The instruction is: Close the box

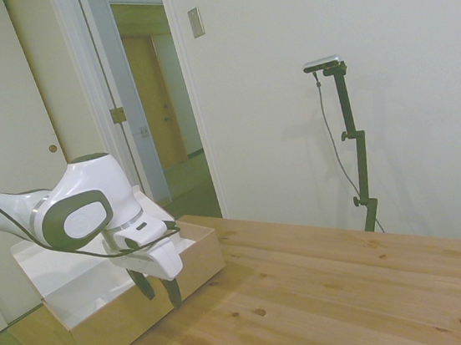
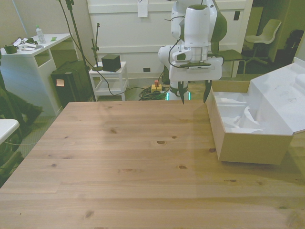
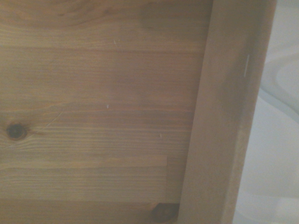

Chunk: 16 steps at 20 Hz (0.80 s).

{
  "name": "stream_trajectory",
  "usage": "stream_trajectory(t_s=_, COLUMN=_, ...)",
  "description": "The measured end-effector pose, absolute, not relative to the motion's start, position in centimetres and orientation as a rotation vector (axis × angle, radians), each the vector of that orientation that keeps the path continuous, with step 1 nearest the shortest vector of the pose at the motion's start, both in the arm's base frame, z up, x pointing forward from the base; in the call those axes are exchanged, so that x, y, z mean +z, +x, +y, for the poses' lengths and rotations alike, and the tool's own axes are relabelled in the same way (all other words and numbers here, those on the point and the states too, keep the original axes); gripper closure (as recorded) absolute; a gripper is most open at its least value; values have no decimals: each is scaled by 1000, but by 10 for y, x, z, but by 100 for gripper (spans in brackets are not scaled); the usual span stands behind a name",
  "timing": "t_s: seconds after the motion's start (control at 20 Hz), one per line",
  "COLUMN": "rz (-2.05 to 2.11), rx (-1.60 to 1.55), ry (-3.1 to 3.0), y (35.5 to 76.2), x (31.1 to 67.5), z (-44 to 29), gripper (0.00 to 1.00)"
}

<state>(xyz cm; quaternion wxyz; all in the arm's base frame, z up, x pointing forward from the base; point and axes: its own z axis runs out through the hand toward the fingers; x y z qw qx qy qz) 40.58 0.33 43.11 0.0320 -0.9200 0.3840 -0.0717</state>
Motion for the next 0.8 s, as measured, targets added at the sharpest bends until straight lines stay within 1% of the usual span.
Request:
stream_trajectory(t_s=0.1, rz=1197, rx=-211, ry=-2829, y=406, x=429, z=4, gripper=0)
stream_trajectory(t_s=0.2, rz=1186, rx=-235, ry=-2826, y=406, x=436, z=10, gripper=0)
stream_trajectory(t_s=0.5, rz=1017, rx=-454, ry=-2819, y=387, x=508, z=63, gripper=0)
stream_trajectory(t_s=0.8, rz=712, rx=-646, ry=-2836, y=373, x=566, z=136, gripper=0)
